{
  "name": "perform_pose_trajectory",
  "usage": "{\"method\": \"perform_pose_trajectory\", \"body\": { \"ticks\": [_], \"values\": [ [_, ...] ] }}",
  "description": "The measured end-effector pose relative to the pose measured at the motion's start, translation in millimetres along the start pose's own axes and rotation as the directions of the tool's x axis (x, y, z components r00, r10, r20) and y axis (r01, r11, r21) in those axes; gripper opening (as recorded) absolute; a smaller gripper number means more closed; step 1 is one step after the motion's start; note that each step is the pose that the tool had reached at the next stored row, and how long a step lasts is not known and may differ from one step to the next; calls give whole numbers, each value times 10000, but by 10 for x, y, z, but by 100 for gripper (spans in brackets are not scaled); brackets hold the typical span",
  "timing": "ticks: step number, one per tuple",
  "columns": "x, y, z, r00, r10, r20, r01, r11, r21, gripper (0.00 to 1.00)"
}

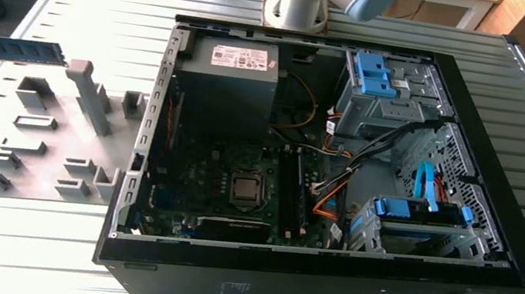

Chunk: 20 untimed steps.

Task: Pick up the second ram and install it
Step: 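Pick up the second ram and move it above second insertion slot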

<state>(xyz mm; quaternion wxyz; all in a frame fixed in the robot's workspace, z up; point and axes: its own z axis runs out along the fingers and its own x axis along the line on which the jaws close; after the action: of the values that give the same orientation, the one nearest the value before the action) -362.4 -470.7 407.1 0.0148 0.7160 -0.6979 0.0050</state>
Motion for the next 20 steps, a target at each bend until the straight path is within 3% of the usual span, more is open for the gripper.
{"method": "perform_pose_trajectory", "body": {
  "ticks": [20],
  "values": [
    [3,-124,-1,10000,0,1,0,10000,1,14]
  ]
}}
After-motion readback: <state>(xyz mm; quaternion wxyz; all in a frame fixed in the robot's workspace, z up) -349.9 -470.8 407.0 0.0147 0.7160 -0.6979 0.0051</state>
